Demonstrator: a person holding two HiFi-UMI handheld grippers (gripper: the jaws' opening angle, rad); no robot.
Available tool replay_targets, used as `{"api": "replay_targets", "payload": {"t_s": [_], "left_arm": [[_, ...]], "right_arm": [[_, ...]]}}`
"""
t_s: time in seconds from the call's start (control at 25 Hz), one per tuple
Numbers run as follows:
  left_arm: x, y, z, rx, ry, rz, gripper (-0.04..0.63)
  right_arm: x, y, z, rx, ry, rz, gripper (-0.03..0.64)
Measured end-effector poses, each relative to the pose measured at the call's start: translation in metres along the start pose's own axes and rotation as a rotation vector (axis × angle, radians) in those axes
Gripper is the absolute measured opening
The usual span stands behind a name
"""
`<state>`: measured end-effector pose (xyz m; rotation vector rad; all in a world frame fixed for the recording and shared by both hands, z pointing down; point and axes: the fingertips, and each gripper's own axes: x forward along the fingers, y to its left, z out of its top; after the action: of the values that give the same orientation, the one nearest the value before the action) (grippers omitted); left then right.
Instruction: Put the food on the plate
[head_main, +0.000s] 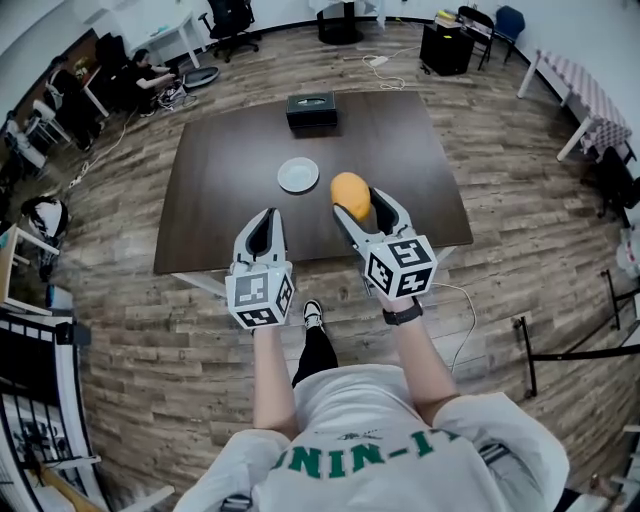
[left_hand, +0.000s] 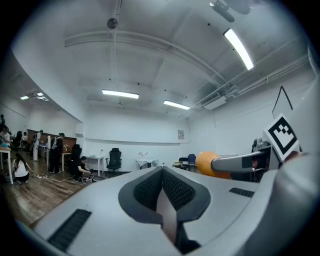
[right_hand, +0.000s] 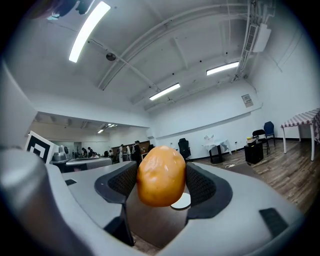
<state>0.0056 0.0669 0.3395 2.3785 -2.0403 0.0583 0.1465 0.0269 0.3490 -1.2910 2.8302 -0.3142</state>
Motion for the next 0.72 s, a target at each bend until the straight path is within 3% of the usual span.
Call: {"api": "replay_targets", "payload": {"t_s": [0.28,0.72], "left_arm": [[0.099,0.094,0.027,-0.022,-0.046,0.025,0.014],[0.219,0.190,0.025,-0.025,-0.033,-0.066,0.014]], "right_arm": [[0.114,-0.018,0.036,-0.056,-0.024,-0.027,0.319],[0.265,-0.031,0.045,-0.046,-0.002,-0.074,0.319]]}}
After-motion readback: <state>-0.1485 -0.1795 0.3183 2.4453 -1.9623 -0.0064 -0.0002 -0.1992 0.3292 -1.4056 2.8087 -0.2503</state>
